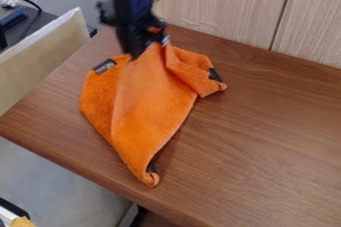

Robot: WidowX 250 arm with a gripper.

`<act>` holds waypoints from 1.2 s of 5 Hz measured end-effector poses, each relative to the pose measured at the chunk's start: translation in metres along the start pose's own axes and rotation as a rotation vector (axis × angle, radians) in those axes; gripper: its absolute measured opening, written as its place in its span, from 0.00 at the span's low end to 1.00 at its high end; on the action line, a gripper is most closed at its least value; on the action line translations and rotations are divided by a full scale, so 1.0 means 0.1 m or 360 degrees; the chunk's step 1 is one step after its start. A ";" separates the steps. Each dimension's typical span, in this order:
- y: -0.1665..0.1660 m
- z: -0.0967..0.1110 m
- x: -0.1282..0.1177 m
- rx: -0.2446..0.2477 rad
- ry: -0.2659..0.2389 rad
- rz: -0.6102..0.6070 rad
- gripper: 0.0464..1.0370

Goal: Unfold the cloth from left to right

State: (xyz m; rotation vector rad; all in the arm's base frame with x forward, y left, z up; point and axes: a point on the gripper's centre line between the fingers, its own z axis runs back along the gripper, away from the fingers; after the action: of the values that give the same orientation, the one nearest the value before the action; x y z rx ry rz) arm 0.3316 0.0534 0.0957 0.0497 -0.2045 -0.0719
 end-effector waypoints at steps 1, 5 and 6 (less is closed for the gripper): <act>-0.47 0.24 0.20 -0.0041 -0.0107 -0.0122 0.02; -2.25 -0.06 0.04 -0.0250 -0.0049 -0.0745 0.02; -2.43 -0.30 -0.13 -0.0271 0.0039 -0.0807 0.02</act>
State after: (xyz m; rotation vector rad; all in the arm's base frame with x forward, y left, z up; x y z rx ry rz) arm 0.3085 -0.1860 0.0496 -0.0687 -0.1569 -0.5933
